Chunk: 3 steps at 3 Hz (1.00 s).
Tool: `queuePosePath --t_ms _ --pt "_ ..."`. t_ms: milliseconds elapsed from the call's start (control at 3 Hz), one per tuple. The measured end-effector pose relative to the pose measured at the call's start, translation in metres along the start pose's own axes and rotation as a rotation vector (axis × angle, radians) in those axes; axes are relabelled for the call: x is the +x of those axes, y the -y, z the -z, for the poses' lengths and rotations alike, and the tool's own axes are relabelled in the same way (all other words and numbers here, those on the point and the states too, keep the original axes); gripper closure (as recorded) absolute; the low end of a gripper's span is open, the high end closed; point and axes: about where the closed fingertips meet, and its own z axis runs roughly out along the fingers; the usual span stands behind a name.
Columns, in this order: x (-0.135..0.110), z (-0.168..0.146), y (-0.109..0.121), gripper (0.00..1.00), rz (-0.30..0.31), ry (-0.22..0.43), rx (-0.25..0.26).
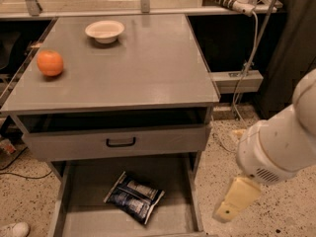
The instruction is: Pick blue chip bag from middle drawer and place on counter
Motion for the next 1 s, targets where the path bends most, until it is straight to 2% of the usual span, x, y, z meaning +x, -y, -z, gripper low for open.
queuePosePath --t_ms 333,667,1000 --pt "0.0083 -0.0539 -0.0122 0.00 -0.052 0.008 0.012" --pt "0.0065 -0.0582 -0.0065 0.00 -0.053 0.023 0.040" --pt "0.0065 -0.0583 -0.0065 0.00 -0.053 0.023 0.040"
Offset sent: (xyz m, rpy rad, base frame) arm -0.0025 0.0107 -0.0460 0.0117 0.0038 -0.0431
